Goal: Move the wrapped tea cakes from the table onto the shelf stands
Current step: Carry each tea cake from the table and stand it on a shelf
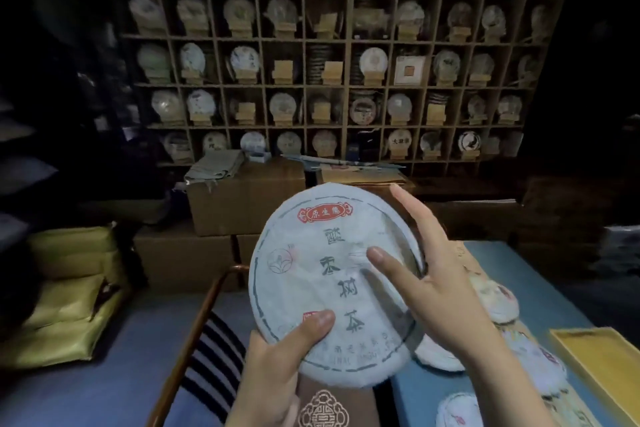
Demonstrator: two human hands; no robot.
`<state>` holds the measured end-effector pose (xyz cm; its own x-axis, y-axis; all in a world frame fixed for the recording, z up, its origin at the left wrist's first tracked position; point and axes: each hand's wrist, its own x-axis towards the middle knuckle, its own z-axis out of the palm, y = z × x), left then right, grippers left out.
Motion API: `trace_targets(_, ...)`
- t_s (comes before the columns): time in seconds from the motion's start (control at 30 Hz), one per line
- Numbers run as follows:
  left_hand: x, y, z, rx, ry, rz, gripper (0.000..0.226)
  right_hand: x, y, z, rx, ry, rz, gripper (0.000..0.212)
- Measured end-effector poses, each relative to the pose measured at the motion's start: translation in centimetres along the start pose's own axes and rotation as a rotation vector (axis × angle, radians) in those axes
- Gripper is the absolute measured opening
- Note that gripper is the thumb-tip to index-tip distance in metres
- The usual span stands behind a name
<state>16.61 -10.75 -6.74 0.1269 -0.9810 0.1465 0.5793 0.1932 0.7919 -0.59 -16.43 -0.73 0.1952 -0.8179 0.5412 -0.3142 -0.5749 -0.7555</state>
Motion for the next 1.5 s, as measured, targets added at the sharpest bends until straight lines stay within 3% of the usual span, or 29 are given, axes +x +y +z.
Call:
trace_targets(0.1,-1.2,3.8,-3.2,0.093,0.158,0.149,0.089,1.5,-1.4,5.2,0.312,-0.083,0.040,0.068)
trace_targets(0.17,-2.3,6.8,-6.1,0.137,0.270,0.233,0.092,1.6,-2.4,9.7,0.559,-0.144,0.119,0.061)
trace_targets(0.27,-4.5,11.5,-10.7,0.172,0.372,0.272,0.115,1.7,-5.0,17.5,0.815,-0.274,0.190,0.051)
trace_targets(0.37,-6.8,16.3,-16.0,0.170,0.456,0.306,0.088,2.4,-9.0,24.8,0.995,-0.442,0.194,0.047)
trace_targets(0.5,-9.3,22.9,-22.9,0.172,0.484,0.388,0.056,2.7,-14.2,33.9,0.998,-0.531,0.085,0.066)
trace_targets(0.57,-10.2,26.5,-26.4,0.224,0.433,0.417,0.073,2.6,-16.4,38.3,0.998,-0.485,0.048,0.067)
trace_targets(0.67,-11.1,31.7,-31.6,0.377,0.525,0.518,0.110,2.7,-19.0,44.2,1.002,-0.392,0.023,0.069)
trace_targets(0.83,-11.8,37.7,-38.5,0.611,0.490,0.591,0.105,3.6,-21.5,51.2,1.016,-0.339,0.007,0.069)
trace_targets(1.03,-7.9,40.2,-43.6,0.580,0.449,0.615,0.102,5.6,-22.7,57.0,1.065,-0.423,0.039,0.063)
trace_targets(1.3,1.5,40.3,-48.9,0.430,0.473,0.741,0.094,12.4,-20.2,62.3,0.941,-0.350,0.113,0.043)
trace_targets(1.43,8.4,40.6,-51.6,0.375,0.567,0.846,0.087,15.7,-17.4,64.2,0.746,-0.134,0.031,0.056)
trace_targets(1.5,12.3,40.8,-52.7,0.356,0.605,0.887,0.086,17.5,-16.1,66.2,0.769,-0.166,0.051,0.068)
